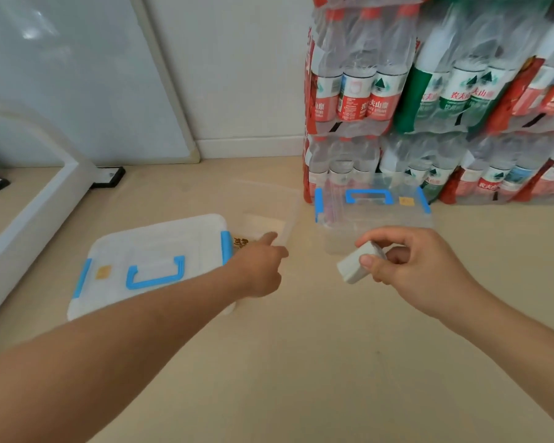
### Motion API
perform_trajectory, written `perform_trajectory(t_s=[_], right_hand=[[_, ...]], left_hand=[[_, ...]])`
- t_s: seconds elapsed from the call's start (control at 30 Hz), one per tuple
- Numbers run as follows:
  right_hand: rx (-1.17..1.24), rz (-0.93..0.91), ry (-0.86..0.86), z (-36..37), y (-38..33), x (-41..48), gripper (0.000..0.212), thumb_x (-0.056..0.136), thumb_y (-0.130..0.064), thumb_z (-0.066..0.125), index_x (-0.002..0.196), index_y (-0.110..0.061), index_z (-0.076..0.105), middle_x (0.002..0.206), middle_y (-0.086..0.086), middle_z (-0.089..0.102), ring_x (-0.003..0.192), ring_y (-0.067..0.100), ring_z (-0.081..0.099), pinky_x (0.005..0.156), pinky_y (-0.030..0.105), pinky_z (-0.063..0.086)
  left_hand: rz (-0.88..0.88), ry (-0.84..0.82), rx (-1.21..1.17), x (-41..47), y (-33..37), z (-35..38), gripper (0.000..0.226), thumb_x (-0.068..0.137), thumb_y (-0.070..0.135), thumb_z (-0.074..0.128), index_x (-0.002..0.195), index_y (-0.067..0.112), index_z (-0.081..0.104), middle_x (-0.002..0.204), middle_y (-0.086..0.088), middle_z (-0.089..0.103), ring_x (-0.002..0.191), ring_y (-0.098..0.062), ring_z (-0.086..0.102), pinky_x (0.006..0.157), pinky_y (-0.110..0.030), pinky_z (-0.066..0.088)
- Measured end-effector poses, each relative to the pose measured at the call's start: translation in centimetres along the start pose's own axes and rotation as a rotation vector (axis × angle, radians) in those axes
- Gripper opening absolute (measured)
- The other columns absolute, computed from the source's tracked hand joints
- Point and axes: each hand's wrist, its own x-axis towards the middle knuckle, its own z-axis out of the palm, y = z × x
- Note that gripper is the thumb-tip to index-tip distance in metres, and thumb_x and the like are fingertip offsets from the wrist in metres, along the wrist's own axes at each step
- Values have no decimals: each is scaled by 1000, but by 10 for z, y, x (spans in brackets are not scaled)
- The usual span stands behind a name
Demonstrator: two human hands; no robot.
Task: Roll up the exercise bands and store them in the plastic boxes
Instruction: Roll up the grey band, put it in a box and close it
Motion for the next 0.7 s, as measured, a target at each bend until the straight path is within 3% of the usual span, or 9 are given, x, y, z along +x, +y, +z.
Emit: perform_trajectory(t_s=[0.07, 0.13, 0.27, 0.4, 0.53, 0.63, 0.7], right_hand=[[56, 33, -6, 5, 8, 0, 21, 81, -9, 70, 83, -29, 69, 70, 20, 66, 64, 39, 57, 63, 39, 50], [121, 75, -9, 6, 18, -1, 22, 82, -8, 69, 84, -29, 70, 74, 17, 67, 60, 28, 57, 62, 36, 48], [284, 177, 1, 7, 33, -2, 20, 83, -3, 67, 85, -22, 73, 77, 0, 65, 56, 14, 61, 56, 20, 47], [416, 246, 11, 10, 37, -3, 18, 82, 0, 66, 83, -16, 75, 76, 3, 65, 56, 18, 61, 61, 30, 49], [505, 228, -2, 11, 28, -2, 18, 81, 0, 65, 83, -15, 76, 75, 1, 64, 56, 18, 60, 57, 25, 51], [529, 187, 0, 7, 17, -4, 19, 81, 0, 64, 85, -14, 76, 76, -1, 65, 58, 19, 61, 58, 25, 53], [551, 157, 24, -1, 10, -6, 19, 80, 1, 63, 87, -12, 75, 77, 0, 65, 58, 19, 62, 58, 24, 53]], left_hand=[[-39, -10, 56, 28, -5, 9, 59, 85, 11, 48, 142, 23, 36, 160, -12, 5, 129, -37, 43, 101, -37, 40], [-80, -25, 5, 52, -9, 16, 59, 85, 12, 49, 142, 25, 38, 159, -12, 9, 129, -35, 44, 100, -37, 39], [-72, -10, -127, 78, -19, 27, 55, 86, 11, 52, 140, 19, 43, 146, -7, 35, 126, -25, 47, 98, -29, 38], [-71, 168, -178, 85, -32, 18, 51, 84, 8, 55, 135, 12, 50, 144, -7, 34, 123, -24, 50, 99, -25, 34], [-53, 355, -203, 80, -42, -10, 54, 82, 4, 54, 136, 9, 49, 148, -12, 28, 128, -28, 46, 102, -25, 33], [-37, 485, -168, 62, -39, -33, 54, 80, 3, 54, 133, 11, 49, 149, -13, 28, 121, -34, 50, 93, -33, 42], [48, 556, 7, 36, -33, -44, 48, 79, 3, 56, 127, 12, 55, 142, -13, 39, 102, -40, 59, 80, -40, 49]])
